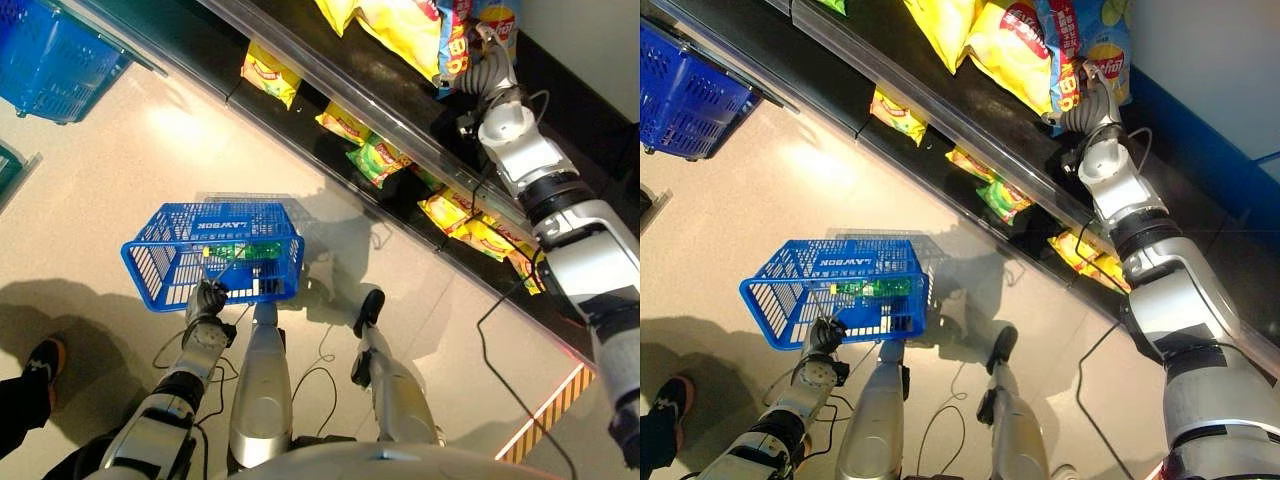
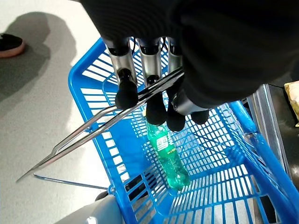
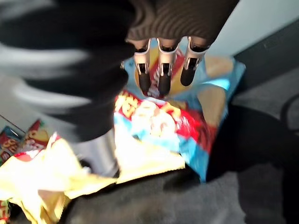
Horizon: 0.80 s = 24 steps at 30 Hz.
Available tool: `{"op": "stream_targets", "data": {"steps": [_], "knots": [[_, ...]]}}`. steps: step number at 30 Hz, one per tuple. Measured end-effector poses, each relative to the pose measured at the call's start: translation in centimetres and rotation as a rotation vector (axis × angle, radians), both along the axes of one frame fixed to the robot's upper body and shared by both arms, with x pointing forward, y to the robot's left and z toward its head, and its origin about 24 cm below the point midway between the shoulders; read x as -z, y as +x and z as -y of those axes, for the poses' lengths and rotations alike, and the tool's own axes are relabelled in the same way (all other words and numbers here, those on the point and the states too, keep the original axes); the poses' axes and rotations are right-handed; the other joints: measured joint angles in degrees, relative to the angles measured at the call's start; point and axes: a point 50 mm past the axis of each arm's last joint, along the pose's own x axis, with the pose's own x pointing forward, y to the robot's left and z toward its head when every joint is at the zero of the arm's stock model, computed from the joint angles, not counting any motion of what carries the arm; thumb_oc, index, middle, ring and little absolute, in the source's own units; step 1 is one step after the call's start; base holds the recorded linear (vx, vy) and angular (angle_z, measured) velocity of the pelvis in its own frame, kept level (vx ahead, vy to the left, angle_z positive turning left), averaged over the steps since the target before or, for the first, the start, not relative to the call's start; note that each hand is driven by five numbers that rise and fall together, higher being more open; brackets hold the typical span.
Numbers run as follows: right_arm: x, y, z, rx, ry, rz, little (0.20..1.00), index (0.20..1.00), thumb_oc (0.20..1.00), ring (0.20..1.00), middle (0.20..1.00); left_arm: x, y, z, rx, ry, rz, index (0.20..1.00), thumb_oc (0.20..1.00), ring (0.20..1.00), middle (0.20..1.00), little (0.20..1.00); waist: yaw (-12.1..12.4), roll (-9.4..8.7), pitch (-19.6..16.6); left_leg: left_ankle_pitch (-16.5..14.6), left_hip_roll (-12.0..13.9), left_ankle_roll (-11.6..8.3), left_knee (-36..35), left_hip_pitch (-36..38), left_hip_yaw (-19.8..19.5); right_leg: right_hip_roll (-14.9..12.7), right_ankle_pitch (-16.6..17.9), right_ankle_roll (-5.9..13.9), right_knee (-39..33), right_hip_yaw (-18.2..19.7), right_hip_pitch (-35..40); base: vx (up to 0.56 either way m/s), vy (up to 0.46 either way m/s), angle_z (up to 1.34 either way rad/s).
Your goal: Pick up the snacks into the basket
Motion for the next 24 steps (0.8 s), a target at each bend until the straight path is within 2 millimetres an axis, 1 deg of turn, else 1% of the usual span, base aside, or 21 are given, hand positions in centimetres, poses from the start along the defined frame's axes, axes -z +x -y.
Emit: {"op": "stream_targets", "data": {"steps": [6,14,19,20,23,24], "knots": [[0.3,0.2,-0.9,-0.027,0.007,-0.008,0.200,0.200,0.200,0.200,0.200,0.1,0.0,0.1,0.000,-0.002,-0.005,0.200,0.200,0.200,0.200,0.200,0.1,-0.05,0.0,0.0,0.0,0.03,0.2,0.1,-0.1,0.0,0.0,-0.03,0.0,0.0,0.2,-0.02,0.004,0.01],[1.7,0.6,-4.3,-0.113,0.041,-0.048,0.200,0.200,0.200,0.200,0.200,0.2,0.0,0.2,-0.003,-0.008,-0.011,0.200,0.200,0.200,0.200,0.200,0.1,-0.05,0.0,0.0,0.0,-0.02,0.8,0.1,-0.3,0.1,0.2,-0.10,0.0,0.0,0.5,-0.03,-0.001,0.01],[2.5,0.3,-4.6,-0.143,0.061,-0.042,0.200,0.200,0.200,0.200,0.200,0.3,0.0,0.3,-0.004,-0.010,-0.014,0.200,0.200,0.200,0.200,0.200,0.2,-0.05,0.0,0.0,0.0,0.00,0.8,0.1,-0.4,0.0,0.2,-0.10,0.0,0.0,0.7,-0.01,0.001,0.00],[3.3,0.1,-4.6,-0.155,0.071,-0.045,0.200,0.200,0.200,0.200,0.200,0.3,0.0,0.3,-0.004,-0.012,-0.014,0.200,0.200,0.200,0.200,0.200,0.1,-0.05,0.0,0.0,0.0,0.00,0.8,0.2,-0.4,0.0,0.2,-0.10,0.0,0.0,0.7,0.00,0.000,0.00],[4.6,-0.2,-4.3,-0.155,0.088,-0.067,0.200,0.200,0.200,0.200,0.200,0.3,0.0,0.4,-0.003,-0.013,-0.015,0.200,0.200,0.200,0.200,0.200,0.1,-0.05,0.0,0.0,0.0,0.01,0.8,0.2,-0.4,0.0,0.2,-0.10,0.0,0.0,0.7,0.00,0.000,0.00],[5.2,-0.4,-4.0,-0.155,0.121,-0.072,0.200,0.200,0.200,0.200,0.200,0.3,0.0,0.4,-0.003,-0.014,-0.017,0.200,0.200,0.200,0.200,0.200,0.1,-0.05,0.0,0.0,0.0,0.01,0.8,0.3,-0.4,0.1,0.2,-0.10,0.0,0.0,0.8,0.00,0.000,0.00]]}}
